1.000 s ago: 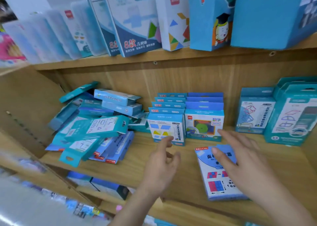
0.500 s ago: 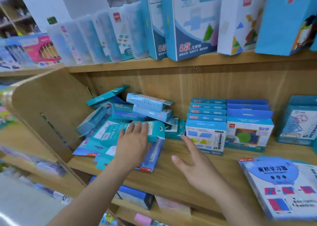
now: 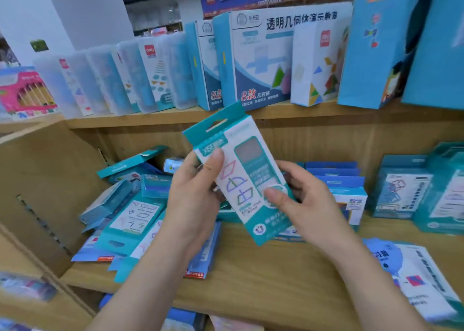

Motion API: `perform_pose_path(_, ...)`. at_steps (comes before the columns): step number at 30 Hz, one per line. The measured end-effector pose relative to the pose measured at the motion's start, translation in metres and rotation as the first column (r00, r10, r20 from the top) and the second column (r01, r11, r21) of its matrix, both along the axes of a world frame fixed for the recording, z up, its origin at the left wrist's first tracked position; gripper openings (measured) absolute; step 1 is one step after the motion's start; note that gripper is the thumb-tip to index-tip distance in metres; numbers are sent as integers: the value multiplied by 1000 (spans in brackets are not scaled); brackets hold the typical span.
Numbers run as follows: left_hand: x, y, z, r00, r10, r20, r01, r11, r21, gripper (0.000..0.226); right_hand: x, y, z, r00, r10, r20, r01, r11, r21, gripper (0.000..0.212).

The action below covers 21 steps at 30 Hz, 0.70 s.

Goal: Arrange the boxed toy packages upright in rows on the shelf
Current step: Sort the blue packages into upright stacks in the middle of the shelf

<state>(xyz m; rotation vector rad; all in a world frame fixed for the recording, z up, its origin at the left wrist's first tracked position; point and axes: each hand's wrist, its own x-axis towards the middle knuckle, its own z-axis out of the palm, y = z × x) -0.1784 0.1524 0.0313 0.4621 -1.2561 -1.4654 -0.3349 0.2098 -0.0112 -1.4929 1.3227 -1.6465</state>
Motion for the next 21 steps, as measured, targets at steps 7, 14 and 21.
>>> perform_pose_path(7, -53, 6, 14, 985, 68, 157, -77, 996, 54, 37, -60, 49, -11, 994, -108, -26, 109, 993, 37, 33)
perform_pose_path(14, -130, 41, -4, 889, -230, 395, 273, 961, -54, 33, -130, 106, -17, 961, -268, 65, 264, 963, 57, 36)
perform_pose_path(21, -217, 78, -30, 814, -197, 547, 341, 924, -175, 14, -195, 149, -40, 891, -453, 40, 446, 887, 114, 37)
